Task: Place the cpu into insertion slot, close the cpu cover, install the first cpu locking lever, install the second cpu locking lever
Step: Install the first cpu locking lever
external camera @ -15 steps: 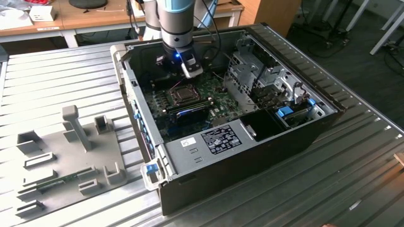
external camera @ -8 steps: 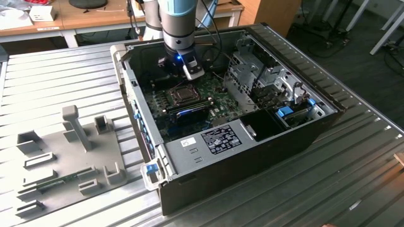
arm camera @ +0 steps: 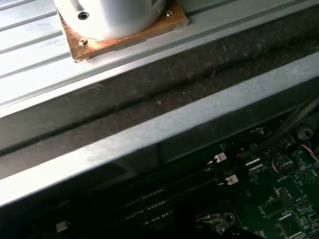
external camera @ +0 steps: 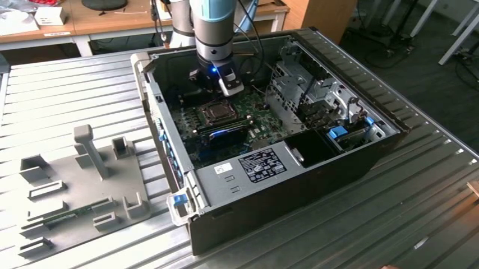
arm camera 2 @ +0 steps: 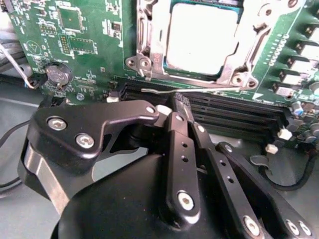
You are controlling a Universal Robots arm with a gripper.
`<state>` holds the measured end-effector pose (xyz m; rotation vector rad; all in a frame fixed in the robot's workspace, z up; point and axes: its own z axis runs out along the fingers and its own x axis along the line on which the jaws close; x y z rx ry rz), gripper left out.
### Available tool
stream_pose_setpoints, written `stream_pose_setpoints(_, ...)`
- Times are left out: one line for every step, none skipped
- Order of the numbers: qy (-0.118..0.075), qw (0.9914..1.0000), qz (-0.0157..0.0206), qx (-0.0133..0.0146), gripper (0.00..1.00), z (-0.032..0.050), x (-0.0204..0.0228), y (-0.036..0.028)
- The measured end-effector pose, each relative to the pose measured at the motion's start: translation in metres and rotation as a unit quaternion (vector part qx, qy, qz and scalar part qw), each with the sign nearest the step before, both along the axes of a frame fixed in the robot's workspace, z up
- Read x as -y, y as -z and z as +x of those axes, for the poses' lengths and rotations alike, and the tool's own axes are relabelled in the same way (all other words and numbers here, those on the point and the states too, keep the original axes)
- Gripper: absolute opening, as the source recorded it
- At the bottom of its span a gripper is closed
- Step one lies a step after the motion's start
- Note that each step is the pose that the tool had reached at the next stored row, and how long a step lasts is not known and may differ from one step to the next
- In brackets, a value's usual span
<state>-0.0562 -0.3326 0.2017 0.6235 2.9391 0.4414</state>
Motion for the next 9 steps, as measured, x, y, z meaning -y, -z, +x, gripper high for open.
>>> stream_pose_setpoints(0.0, 1.0, 0.0, 0.0, 0.1, 0.0005, 0.0, 0.0007)
stream_pose_setpoints(0.0, 1.0, 0.0, 0.0, 0.1, 0.0009, 0.0001, 0.0014)
stream_pose_setpoints(0.0, 1.0, 0.0, 0.0, 0.1, 0.0014, 0.0001, 0.002)
stream_pose_setpoints(0.0, 1.0, 0.0, 0.0, 0.1, 0.0019, 0.0001, 0.0026)
stream_pose_setpoints(0.0, 1.0, 0.0, 0.0, 0.1, 0.0024, 0.0002, 0.0032)
stream_pose_setpoints(0.001, 1.0, 0.0, 0.0, 0.1, 0.003, 0.0002, 0.0037)
stream_pose_setpoints(0.001, 1.0, 0.0, 0.0, 0.1, 0.0036, 0.0003, 0.0041)
stream_pose_setpoints(0.001, 1.0, 0.0, 0.0, 0.1, 0.0043, 0.0003, 0.0045)
stream_pose_setpoints(0.001, 1.0, 0.0, 0.0, 0.1, 0.0051, 0.0004, 0.0049)
